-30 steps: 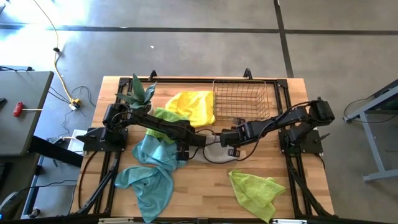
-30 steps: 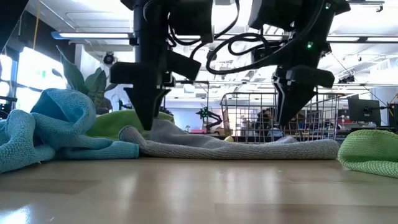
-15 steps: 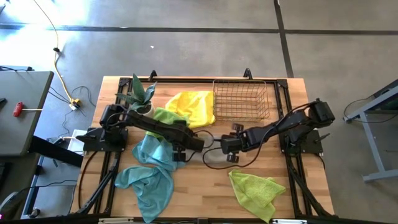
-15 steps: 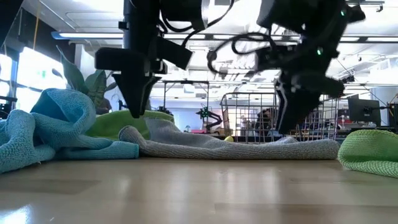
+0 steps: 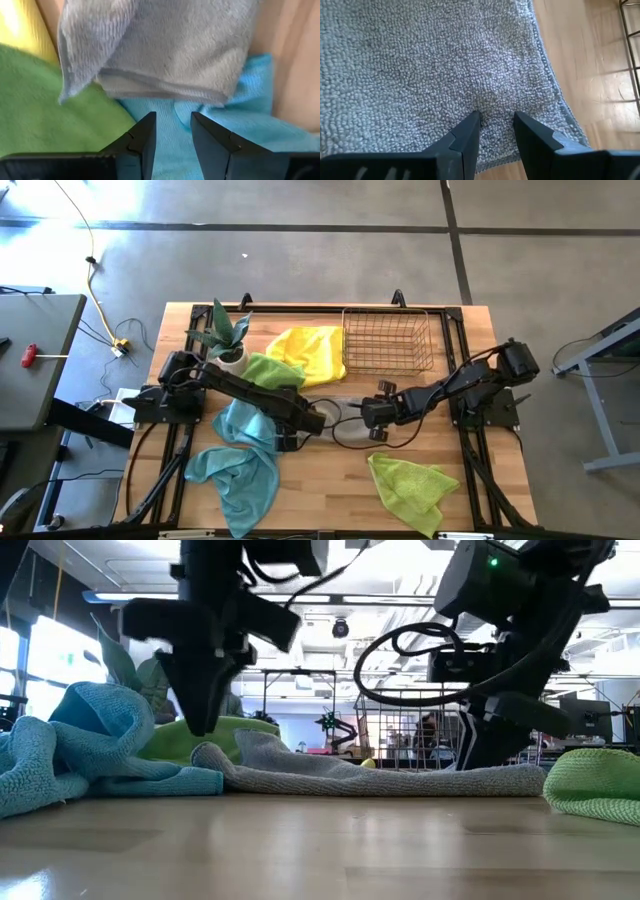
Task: Fold microfiber towels
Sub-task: Fold the gray microfiber towel
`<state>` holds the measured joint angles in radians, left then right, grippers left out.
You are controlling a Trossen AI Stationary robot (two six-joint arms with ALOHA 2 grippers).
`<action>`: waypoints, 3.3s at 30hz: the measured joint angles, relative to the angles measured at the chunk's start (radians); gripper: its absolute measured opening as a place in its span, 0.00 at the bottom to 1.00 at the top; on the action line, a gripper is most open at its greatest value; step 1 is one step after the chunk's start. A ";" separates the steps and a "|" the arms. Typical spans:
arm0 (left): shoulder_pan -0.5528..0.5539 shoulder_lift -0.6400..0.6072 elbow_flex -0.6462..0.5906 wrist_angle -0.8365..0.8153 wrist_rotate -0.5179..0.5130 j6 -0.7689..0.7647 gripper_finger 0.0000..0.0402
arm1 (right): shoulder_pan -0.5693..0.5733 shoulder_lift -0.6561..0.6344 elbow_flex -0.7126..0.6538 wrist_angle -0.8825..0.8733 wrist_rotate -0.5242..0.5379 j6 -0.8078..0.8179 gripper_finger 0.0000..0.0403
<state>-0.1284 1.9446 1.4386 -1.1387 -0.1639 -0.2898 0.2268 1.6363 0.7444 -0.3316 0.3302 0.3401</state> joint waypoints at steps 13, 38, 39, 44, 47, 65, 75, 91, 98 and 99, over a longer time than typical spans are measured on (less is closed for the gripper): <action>-0.057 -0.387 -0.398 0.564 0.005 -0.307 0.27 | -0.002 0.006 -0.015 0.105 0.000 -0.087 0.29; -0.036 -0.423 -0.692 0.892 -0.021 -0.698 0.27 | -0.004 0.006 -0.016 0.113 -0.001 -0.096 0.29; -0.038 -0.423 -0.692 0.901 -0.019 -0.704 0.27 | -0.004 0.006 -0.015 0.114 -0.001 -0.100 0.29; -0.052 -0.403 -0.692 0.921 0.003 -0.731 0.27 | -0.004 0.005 -0.015 0.114 -0.001 -0.106 0.29; -0.059 -0.380 -0.691 0.926 0.005 -0.756 0.27 | -0.004 0.005 -0.015 0.115 -0.001 -0.106 0.29; -0.085 -0.338 -0.691 0.988 0.119 -0.774 0.02 | -0.004 0.005 -0.015 0.112 0.006 -0.086 0.29; -0.152 -0.338 -0.691 1.067 0.175 -0.720 0.01 | -0.024 0.005 -0.015 0.109 0.038 -0.050 0.29; -0.189 -0.338 -0.691 1.086 0.164 -0.628 0.05 | -0.059 0.004 -0.014 0.096 0.032 -0.070 0.29; -0.159 -0.338 -0.691 1.084 0.155 -0.584 0.20 | -0.048 0.004 -0.014 0.094 0.027 -0.079 0.29; -0.157 -0.338 -0.691 1.084 0.168 -0.572 0.22 | -0.048 0.004 -0.014 0.092 0.026 -0.079 0.29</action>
<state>-0.2854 1.6062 0.7475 -0.0552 0.0038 -0.8617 0.1791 1.6402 0.7304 -0.2396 0.3557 0.2607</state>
